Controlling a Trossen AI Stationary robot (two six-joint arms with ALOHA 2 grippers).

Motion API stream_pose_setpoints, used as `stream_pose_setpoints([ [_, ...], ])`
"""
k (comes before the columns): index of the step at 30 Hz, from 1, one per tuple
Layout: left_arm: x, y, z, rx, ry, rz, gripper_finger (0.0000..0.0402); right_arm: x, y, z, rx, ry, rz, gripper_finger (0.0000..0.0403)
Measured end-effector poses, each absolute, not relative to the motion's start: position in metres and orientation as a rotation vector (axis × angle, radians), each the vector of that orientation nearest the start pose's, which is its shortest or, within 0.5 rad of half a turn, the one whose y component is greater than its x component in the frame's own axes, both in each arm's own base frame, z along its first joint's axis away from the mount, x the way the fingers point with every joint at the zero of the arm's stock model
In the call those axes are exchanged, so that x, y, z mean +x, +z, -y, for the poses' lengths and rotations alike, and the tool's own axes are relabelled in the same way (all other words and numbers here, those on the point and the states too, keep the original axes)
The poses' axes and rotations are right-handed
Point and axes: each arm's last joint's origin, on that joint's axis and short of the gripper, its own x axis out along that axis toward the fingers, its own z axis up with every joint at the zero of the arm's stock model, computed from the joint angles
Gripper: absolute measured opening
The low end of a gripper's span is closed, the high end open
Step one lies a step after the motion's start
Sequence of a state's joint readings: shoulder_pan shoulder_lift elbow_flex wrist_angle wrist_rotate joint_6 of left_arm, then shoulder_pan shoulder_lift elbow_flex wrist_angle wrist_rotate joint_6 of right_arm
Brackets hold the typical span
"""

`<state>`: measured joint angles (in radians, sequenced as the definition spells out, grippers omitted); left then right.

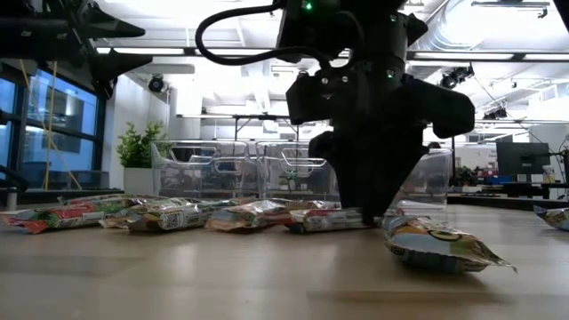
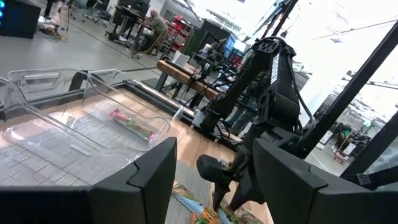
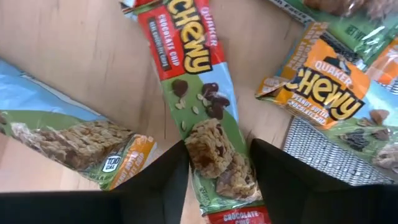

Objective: Pick and place Granola Bars by type
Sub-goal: Put the red granola bar into the right transparent bin

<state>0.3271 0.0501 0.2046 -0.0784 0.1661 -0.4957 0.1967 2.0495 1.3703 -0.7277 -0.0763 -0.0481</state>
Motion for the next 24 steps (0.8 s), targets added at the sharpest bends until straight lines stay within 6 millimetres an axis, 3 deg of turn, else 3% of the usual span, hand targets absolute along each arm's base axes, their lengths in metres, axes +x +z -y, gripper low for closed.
stream_pose_setpoints([
  [12,0.082,0.221,-0.023,-0.476,0.135,0.112,0.0204,0.372,0.148,-0.077,-0.017,0.192,-1.415,0.0126],
  [19,0.082,0.221,-0.023,-0.475,0.135,0.112,0.0204,0.365,0.186,-0.075,0.039,0.112,-1.315,0.0126],
  [24,0.082,0.221,-0.023,-0.483,0.134,0.112,0.0204,0.357,0.220,-0.063,0.074,-0.072,-1.198,0.0126],
])
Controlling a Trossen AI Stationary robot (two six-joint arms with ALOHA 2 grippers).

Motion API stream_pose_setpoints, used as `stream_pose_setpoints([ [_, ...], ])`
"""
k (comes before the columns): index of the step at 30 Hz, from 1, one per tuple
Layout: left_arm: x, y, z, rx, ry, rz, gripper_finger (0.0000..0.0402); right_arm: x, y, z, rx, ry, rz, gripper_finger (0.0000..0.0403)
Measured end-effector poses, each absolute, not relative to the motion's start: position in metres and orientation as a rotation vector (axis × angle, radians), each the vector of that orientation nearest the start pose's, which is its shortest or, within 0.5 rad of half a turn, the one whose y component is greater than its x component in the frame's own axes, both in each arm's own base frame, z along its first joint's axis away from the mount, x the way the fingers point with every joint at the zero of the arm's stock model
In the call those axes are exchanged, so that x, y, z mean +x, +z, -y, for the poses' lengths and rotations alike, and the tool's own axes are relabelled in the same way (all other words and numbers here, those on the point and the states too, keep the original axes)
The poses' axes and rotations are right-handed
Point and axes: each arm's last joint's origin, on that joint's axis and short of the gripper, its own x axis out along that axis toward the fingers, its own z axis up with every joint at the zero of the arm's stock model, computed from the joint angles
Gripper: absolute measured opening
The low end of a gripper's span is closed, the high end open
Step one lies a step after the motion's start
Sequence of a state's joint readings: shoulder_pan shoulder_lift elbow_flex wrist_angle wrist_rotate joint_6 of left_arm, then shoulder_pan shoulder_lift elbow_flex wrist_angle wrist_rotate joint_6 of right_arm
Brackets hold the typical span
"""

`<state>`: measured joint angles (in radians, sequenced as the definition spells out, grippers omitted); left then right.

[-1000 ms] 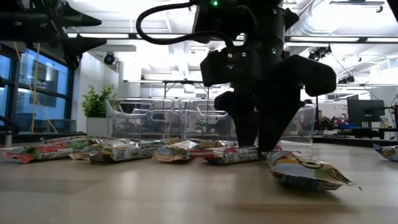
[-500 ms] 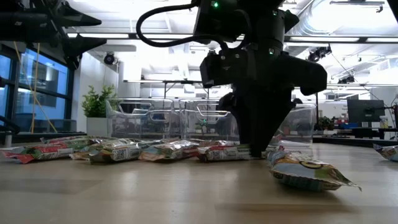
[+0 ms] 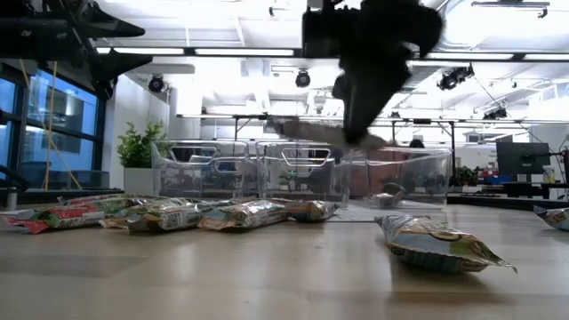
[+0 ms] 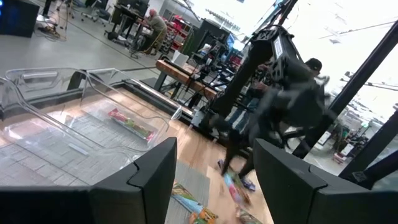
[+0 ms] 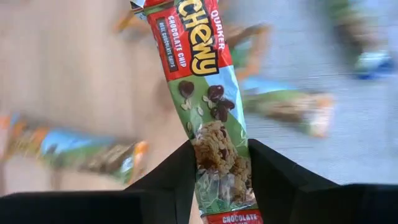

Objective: Pick and place Granola Bars by type
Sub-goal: Put the red granola bar into the right transparent bin

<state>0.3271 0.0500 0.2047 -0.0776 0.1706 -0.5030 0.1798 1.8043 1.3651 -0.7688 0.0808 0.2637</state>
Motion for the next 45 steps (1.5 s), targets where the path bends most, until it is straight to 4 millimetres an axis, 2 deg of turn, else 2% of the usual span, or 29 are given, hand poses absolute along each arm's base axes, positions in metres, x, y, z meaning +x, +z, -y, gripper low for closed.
stream_pose_setpoints([
  [7,0.082,0.221,-0.023,-0.483,0.134,0.112,0.0204,0.339,0.271,-0.016,0.290,-0.461,-0.978,0.0126],
  [13,0.082,0.221,-0.023,-0.485,0.134,0.112,0.0204,0.303,0.302,0.042,0.438,-0.835,-0.856,0.0126],
  [18,0.082,0.221,-0.023,-0.485,0.133,0.112,0.0204,0.274,0.307,0.093,0.544,-1.018,-0.899,0.0126],
  [23,0.082,0.221,-0.023,-0.485,0.133,0.112,0.0204,0.255,0.293,0.129,0.659,-1.034,-1.010,0.0126],
  [29,0.082,0.221,-0.023,-0.485,0.133,0.112,0.0204,0.240,0.275,0.148,0.731,-1.013,-1.092,0.0126],
  [35,0.082,0.221,-0.023,-0.484,0.134,0.113,0.0204,0.237,0.264,0.150,0.712,-0.946,-1.142,0.0130],
  [45,0.082,0.221,-0.023,-0.484,0.135,0.112,0.0204,0.240,0.263,0.151,0.667,-0.880,-1.132,0.0194],
])
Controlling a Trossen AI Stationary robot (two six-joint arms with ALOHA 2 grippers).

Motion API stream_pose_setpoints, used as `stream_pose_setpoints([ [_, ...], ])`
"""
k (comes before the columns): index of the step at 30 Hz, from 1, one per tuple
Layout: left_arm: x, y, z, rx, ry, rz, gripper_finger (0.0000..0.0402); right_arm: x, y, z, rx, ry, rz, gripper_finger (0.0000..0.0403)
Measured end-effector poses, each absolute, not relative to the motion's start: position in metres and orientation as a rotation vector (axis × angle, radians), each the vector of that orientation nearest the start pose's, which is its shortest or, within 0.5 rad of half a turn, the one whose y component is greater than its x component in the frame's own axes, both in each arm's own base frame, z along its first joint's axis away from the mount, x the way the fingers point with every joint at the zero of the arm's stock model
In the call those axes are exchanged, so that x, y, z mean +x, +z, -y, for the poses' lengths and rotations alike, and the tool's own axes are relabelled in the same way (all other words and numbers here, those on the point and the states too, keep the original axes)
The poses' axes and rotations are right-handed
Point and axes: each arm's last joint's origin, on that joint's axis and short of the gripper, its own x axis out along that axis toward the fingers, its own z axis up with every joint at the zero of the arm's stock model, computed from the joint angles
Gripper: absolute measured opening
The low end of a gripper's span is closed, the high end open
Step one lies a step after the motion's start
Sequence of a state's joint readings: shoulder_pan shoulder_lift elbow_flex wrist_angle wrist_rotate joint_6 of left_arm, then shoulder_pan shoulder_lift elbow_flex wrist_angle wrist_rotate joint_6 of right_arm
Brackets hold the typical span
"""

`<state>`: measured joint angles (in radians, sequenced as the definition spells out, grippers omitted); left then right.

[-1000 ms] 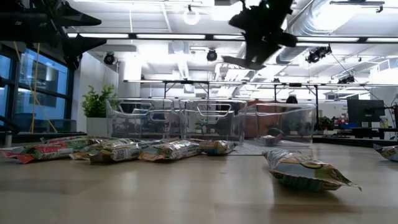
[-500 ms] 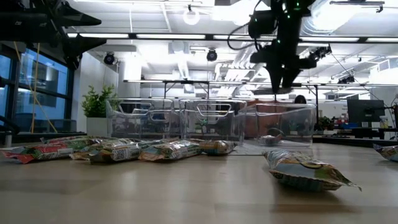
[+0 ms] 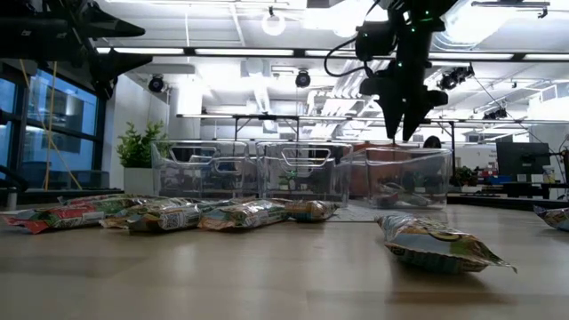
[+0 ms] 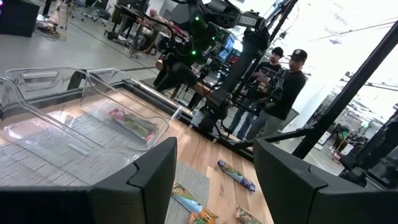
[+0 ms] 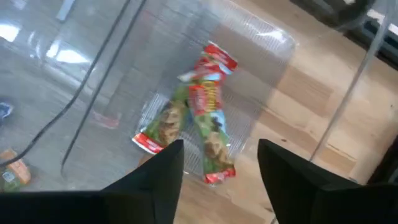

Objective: Pick and place Granola Bars by type
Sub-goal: Put the red granola bar into the right transparent bin

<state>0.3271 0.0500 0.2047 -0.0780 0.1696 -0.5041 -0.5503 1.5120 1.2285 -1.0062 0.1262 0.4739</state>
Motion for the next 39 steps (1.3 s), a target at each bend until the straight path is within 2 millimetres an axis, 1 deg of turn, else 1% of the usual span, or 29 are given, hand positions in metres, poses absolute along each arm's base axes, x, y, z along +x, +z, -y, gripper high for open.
stream_pose_setpoints([
  [4,0.082,0.221,-0.023,-0.484,0.136,0.113,0.0204,0.253,0.267,0.150,0.678,-0.687,-1.038,0.0200],
  [7,0.082,0.221,-0.023,-0.484,0.137,0.112,0.0204,0.273,0.276,0.143,0.636,-0.490,-0.893,0.0195],
  [9,0.082,0.221,-0.023,-0.484,0.139,0.113,0.0204,0.288,0.285,0.134,0.586,-0.389,-0.771,0.0191],
  [13,0.082,0.221,-0.023,-0.484,0.143,0.113,0.0204,0.316,0.301,0.107,0.511,-0.277,-0.574,0.0186],
  [19,0.082,0.221,-0.023,-0.484,0.143,0.113,0.0204,0.342,0.304,0.056,0.478,-0.162,-0.482,0.0188],
  [22,0.082,0.221,-0.023,-0.484,0.143,0.113,0.0204,0.350,0.314,0.032,0.454,-0.140,-0.449,0.0188],
  [25,0.082,0.221,-0.023,-0.485,0.143,0.113,0.0204,0.351,0.328,0.017,0.421,-0.148,-0.451,0.0188],
  [27,0.082,0.221,-0.023,-0.485,0.142,0.113,0.0204,0.351,0.335,0.010,0.393,-0.173,-0.447,0.0188],
  [30,0.082,0.221,-0.023,-0.486,0.143,0.112,0.0204,0.349,0.341,0.003,0.377,-0.178,-0.498,0.0188],
  [33,0.082,0.221,-0.023,-0.487,0.142,0.112,0.0204,0.350,0.345,-0.004,0.406,-0.161,-0.505,0.0188],
  [39,0.082,0.221,-0.023,-0.505,0.129,0.112,0.0204,0.349,0.351,-0.029,0.396,-0.085,-0.523,0.0188],
])
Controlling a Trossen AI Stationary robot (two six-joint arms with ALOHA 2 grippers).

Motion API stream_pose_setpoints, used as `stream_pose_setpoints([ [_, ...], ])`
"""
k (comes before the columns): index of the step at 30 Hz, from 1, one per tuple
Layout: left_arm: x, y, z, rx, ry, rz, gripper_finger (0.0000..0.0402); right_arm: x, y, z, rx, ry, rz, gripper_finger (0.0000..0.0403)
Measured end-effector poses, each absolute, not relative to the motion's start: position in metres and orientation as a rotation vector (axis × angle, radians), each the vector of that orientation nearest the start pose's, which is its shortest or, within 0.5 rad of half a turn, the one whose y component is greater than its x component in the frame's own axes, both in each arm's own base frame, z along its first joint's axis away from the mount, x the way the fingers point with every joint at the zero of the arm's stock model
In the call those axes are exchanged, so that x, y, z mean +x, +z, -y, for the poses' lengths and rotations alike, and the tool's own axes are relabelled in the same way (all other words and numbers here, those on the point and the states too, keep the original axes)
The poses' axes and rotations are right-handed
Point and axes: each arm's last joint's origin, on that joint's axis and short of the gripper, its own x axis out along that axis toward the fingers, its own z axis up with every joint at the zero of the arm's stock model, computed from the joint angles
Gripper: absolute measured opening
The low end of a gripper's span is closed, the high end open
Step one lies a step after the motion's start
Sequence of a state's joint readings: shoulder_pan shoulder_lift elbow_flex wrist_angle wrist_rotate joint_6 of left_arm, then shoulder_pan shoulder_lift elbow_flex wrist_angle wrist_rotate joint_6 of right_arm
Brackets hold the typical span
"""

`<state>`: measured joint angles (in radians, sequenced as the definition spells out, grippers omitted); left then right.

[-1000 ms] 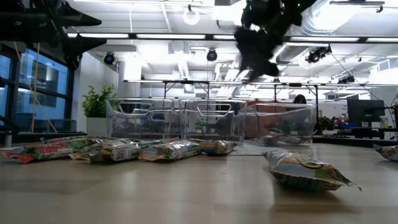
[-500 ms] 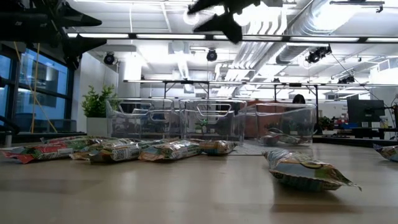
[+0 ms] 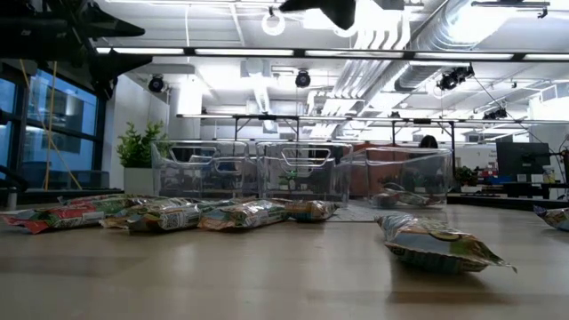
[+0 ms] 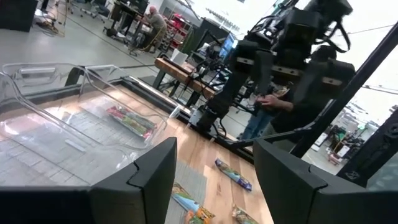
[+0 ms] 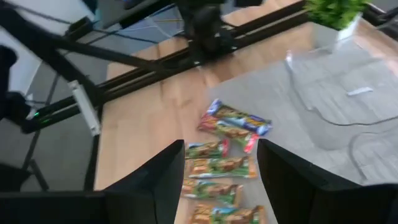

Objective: Pick and place Granola Bars by type
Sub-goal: Put the red granola bar into the right transparent bin

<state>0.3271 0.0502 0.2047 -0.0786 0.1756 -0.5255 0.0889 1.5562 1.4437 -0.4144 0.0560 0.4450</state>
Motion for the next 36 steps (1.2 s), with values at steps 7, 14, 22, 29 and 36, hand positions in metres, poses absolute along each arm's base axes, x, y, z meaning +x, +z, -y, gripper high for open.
stream_pose_setpoints([
  [7,0.082,0.222,-0.021,-0.505,0.081,0.109,0.0204,0.340,0.376,-0.035,0.342,-0.218,-0.525,0.0188],
  [14,0.077,0.214,-0.019,-0.653,0.139,-0.132,0.0204,0.305,0.416,-0.015,0.195,-0.620,-0.625,0.0188],
  [22,0.062,0.276,-0.017,-0.587,0.304,-0.451,0.0204,0.260,0.466,0.013,0.107,-0.766,-0.696,0.0188],
  [29,0.108,0.284,-0.030,-0.631,0.296,-0.874,0.0204,0.226,0.480,0.040,0.088,-0.962,-0.736,0.0188],
  [36,0.161,0.255,-0.027,-0.645,0.176,-1.104,0.0204,0.168,0.498,0.054,0.170,-0.981,-0.664,0.0188],
])
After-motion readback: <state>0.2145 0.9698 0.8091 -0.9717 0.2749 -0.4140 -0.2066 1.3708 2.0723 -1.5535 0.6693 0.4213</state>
